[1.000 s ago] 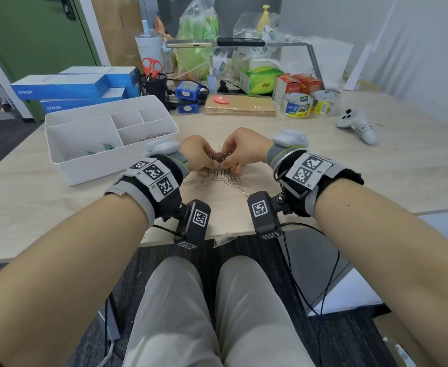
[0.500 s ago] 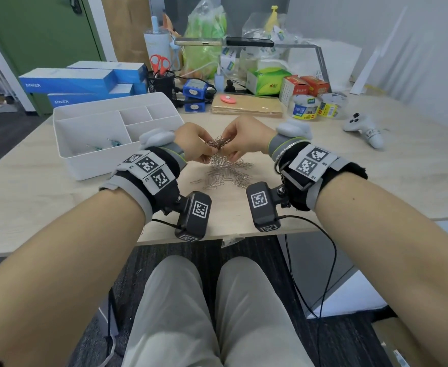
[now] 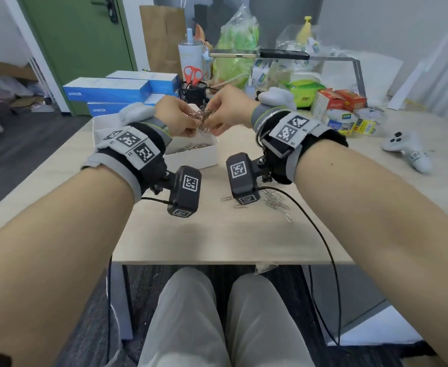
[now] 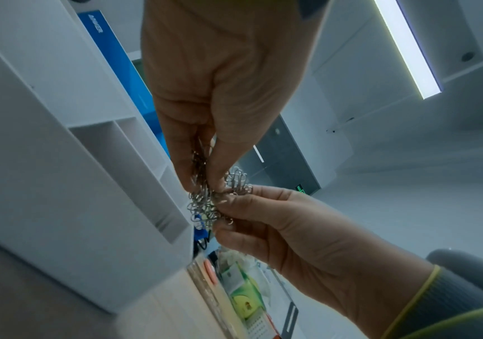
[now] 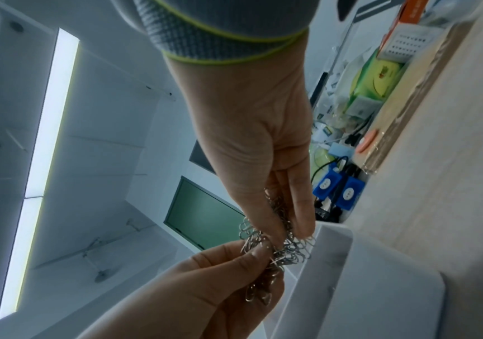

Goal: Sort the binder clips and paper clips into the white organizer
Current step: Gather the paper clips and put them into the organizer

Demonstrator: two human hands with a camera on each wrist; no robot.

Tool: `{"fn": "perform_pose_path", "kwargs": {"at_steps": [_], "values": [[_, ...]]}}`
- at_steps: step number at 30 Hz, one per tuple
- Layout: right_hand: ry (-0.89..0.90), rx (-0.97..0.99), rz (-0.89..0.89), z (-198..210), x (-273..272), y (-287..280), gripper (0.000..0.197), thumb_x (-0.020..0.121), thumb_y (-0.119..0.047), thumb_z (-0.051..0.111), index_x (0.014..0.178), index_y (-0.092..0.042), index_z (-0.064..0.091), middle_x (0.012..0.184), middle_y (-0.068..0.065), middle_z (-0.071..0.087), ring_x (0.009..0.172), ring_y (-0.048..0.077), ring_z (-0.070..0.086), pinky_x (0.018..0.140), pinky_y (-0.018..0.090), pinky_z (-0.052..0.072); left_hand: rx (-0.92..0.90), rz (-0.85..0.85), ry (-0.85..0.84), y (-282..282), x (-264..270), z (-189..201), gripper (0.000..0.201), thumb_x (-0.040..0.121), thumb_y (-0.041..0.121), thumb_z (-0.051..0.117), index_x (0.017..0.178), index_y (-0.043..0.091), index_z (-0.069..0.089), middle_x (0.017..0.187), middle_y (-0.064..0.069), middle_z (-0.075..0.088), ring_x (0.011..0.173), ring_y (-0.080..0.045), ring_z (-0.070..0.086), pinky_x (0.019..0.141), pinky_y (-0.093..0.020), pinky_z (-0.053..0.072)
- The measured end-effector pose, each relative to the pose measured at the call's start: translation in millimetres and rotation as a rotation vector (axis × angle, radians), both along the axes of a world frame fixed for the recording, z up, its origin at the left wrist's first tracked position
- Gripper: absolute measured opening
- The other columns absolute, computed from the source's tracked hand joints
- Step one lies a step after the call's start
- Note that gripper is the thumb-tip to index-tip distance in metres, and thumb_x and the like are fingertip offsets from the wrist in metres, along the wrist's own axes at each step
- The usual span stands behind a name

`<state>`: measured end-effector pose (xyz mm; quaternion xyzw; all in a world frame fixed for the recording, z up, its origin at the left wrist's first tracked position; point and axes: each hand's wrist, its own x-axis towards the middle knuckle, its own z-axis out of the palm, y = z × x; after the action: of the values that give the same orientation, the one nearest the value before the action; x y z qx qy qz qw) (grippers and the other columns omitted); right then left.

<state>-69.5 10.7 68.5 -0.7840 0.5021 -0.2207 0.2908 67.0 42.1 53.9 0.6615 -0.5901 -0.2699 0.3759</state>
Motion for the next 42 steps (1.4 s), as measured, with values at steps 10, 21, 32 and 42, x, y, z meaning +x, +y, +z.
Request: {"fn": "perform_pose_path", "kwargs": {"at_steps": [10, 21, 32, 42], "values": [[0.074, 0.051, 0.048, -19.1, 14.5, -13.9, 0.02, 0.076, -0.007, 0.076, 0.096, -0.004, 0.071, 0.087, 0.018, 0.072, 0.069, 0.021, 0.07, 0.075, 0.033, 0.061, 0.113, -0.013, -0.309, -1.1, 12.5, -14.9, 0.027, 0.084, 0.016, 0.07, 0.111, 0.013, 0.072, 0.109, -0.008, 0.07, 0.084, -0.014, 0.054, 0.066, -0.02, 0.042], [0.09, -0.075, 0.029, -19.3, -11.4, 0.1, 0.02, 0.089, -0.008, 0.058, 0.105, -0.008, 0.07, 0.093, 0.011, 0.07, 0.073, 0.013, 0.066, 0.057, 0.02, 0.058, 0.03, 0.041, -0.121, 8.5, -6.2, -16.7, 0.033, 0.094, -0.001, 0.038, 0.112, 0.007, 0.066, 0.112, -0.009, 0.069, 0.078, -0.013, 0.057, 0.082, -0.027, 0.051], [0.341, 0.096, -0.147, -65.0, -101.4, 24.9, 0.05, 0.094, -0.03, 0.053, 0.138, -0.008, 0.046, 0.144, 0.008, 0.045, 0.132, 0.023, 0.043, 0.101, 0.024, 0.033, 0.035, -0.142, -0.184, 46.1, -64.6, -31.0, 0.028, 0.096, 0.018, 0.046, 0.118, 0.009, 0.061, 0.125, -0.008, 0.062, 0.118, -0.026, 0.056, 0.101, -0.032, 0.042], [0.47, 0.189, 0.091, -71.6, -67.6, 53.2, 0.055, 0.1, -0.034, 0.038, 0.149, -0.01, 0.027, 0.159, 0.007, 0.019, 0.147, 0.02, 0.015, 0.116, 0.028, 0.009, 0.205, -0.164, -0.469, 79.0, -75.7, -66.5, 0.039, 0.099, 0.022, 0.041, 0.132, 0.003, 0.048, 0.133, -0.013, 0.052, 0.126, -0.028, 0.046, 0.093, -0.024, 0.031]]}}
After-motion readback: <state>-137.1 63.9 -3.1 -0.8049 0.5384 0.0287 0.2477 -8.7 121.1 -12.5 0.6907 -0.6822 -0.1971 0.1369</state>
